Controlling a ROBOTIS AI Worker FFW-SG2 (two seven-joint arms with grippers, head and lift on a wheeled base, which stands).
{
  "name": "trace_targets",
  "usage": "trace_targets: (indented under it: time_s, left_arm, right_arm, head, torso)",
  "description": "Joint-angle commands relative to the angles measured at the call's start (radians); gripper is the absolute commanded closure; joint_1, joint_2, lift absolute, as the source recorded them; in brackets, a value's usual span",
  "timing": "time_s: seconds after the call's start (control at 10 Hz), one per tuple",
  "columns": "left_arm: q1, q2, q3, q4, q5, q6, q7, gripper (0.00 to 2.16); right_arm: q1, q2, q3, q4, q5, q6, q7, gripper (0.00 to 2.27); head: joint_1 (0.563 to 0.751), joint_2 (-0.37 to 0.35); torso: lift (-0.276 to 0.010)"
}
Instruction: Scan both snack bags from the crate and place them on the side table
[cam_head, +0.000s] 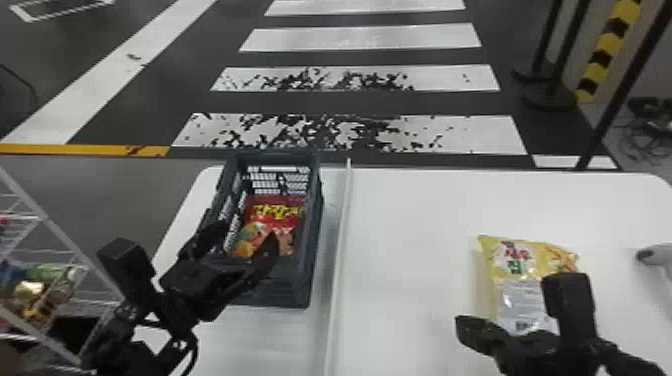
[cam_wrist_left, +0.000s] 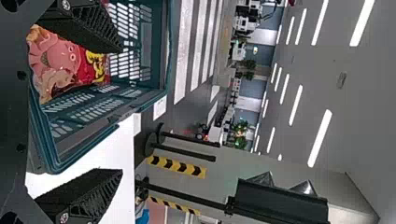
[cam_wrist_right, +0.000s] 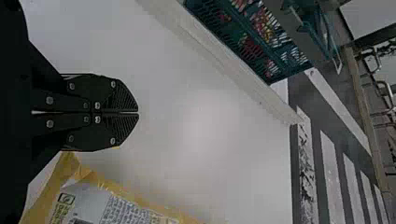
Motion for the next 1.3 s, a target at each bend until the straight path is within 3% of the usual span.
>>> trace_targets:
  time_s: [0.0,0.1,0.2,0.3,0.4,0.6,1.0,1.2]
  left_arm:
    - [0.002,-0.001,-0.001,-0.002,0.000,0.000,0.000,0.08]
    - [0.003,0.001,0.001,-0.002,0.000,0.000,0.000,0.08]
    - [0.005,0.001,0.001,-0.004,0.000,0.000,0.000,0.08]
    - [0.006,0.004,0.002,-0.007,0.000,0.000,0.000,0.08]
    - [0.006,0.005,0.005,-0.005,0.000,0.000,0.000,0.08]
    - [0.003,0.004,0.002,-0.004,0.000,0.000,0.000,0.08]
    - [0.005,-0.001,0.002,-0.010,-0.008,0.000,0.000,0.08]
    - [0.008,0.002,0.004,-0.024,-0.014,0.000,-0.002,0.08]
  right_arm:
    - [-0.004,0.004,-0.039,-0.049,-0.136,0.016,0.000,1.99]
    - [-0.027,0.007,-0.065,-0.069,-0.179,0.041,-0.001,1.80]
    - [-0.048,0.010,-0.089,-0.079,-0.184,0.038,-0.014,1.31]
    - [-0.064,0.008,-0.119,-0.079,-0.190,0.010,-0.037,0.57]
    - [-0.068,0.008,-0.153,-0.075,-0.190,-0.030,-0.084,0.25]
    - [-0.065,0.005,-0.219,-0.009,-0.155,-0.165,-0.184,0.12]
    - [-0.052,0.008,-0.411,0.086,-0.207,-0.328,-0.182,0.10]
    - [-0.090,0.001,-0.444,0.151,-0.087,-0.358,-0.208,0.11]
  head:
    - [0.695,0.152]
    - [0.695,0.167]
    - [0.695,0.169]
    - [0.695,0.163]
    - [0.695,0.142]
    - [0.695,0.087]
    - [0.695,-0.062]
    - [0.695,-0.137]
  torso:
    - [-0.095]
    - [-0.095]
    - [-0.095]
    - [-0.095]
    - [-0.095]
    - [-0.095]
    - [-0.095]
    - [-0.095]
